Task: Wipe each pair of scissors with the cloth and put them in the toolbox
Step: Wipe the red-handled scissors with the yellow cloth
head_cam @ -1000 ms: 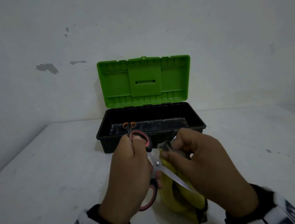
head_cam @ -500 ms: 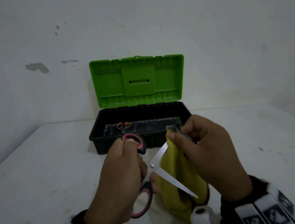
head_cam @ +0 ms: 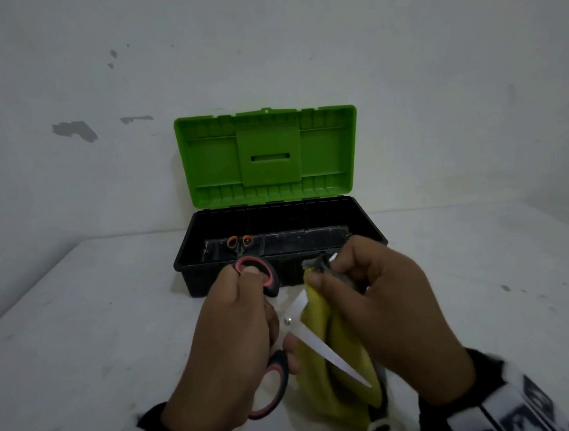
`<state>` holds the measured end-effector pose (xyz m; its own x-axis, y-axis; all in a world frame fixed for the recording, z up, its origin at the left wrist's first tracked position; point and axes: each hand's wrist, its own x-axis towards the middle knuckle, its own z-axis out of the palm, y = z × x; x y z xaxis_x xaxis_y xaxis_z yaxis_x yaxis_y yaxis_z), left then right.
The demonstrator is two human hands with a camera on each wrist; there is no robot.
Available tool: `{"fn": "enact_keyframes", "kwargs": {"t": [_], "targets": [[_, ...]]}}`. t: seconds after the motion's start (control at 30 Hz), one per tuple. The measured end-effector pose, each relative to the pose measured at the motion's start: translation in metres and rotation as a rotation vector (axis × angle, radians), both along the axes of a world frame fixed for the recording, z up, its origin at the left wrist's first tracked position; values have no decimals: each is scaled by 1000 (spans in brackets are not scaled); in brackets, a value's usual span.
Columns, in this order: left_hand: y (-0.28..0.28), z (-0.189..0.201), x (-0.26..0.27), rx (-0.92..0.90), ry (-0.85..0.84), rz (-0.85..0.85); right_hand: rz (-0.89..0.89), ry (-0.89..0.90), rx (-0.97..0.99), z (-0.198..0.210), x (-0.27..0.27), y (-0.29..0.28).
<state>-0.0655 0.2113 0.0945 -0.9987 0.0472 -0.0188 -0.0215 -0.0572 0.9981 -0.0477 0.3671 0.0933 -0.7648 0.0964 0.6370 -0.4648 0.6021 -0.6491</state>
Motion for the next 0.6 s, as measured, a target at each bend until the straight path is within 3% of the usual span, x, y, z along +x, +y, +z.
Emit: {"fn": "enact_keyframes", "kwargs": {"t": [0.23,0.4,0.5,0.6], "targets": [[1,0,4,-173,131,-1,-210,-168,-1,3,-40,54],[4,3,8,-246,138,-113,-219,-260,-33,12,-47,63],[8,-1,6,-311,150,-152,-120,-182,-60,24,-36,45],[8,-6,1,-354,160,-138,221,-177,-55,33,-14,26]]}}
